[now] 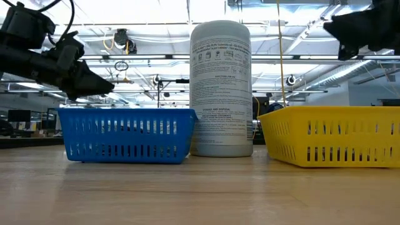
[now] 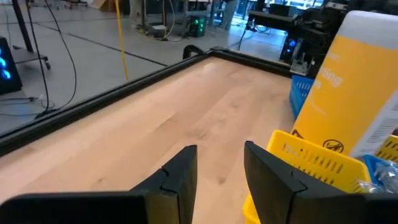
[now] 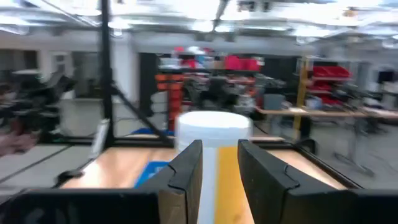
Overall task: Pick & Place Travel size toiletries
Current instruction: Return to Home Position
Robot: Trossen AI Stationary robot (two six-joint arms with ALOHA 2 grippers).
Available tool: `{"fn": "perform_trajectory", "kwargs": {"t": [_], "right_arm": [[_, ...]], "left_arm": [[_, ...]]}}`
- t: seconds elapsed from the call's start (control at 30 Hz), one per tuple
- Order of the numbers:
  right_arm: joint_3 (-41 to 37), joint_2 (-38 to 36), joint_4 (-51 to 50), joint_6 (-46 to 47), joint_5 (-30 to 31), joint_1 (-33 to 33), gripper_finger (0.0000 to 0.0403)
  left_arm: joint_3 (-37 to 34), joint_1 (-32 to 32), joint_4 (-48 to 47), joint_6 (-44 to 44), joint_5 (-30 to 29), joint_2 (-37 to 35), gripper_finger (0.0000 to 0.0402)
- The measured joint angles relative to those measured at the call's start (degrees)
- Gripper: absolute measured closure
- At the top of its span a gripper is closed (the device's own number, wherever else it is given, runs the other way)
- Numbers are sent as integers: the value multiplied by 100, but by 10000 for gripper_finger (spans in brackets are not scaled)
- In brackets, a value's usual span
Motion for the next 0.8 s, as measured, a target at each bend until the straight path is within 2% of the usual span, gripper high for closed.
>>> {"fn": "perform_trajectory", "kwargs": {"t": [0.1, 0.23, 0.37, 0.6, 0.8], "right_arm": [[-19, 18, 4, -217, -453, 4, 309], [-23, 16, -6, -271, -258, -1, 307], [-27, 16, -6, -269, 42, 0, 309], [-34, 16, -121, -85, 26, 2, 305], [-34, 16, -313, -74, 26, 2, 307]], "left_arm": [[-1, 143, -25, 11, 89, 0, 270], [-1, 211, 130, 54, 205, 0, 270], [3, 280, 592, 180, 1102, -22, 270], [-3, 645, -41, -152, 1046, -832, 270], [5, 994, 735, -197, 980, -1876, 270]]}}
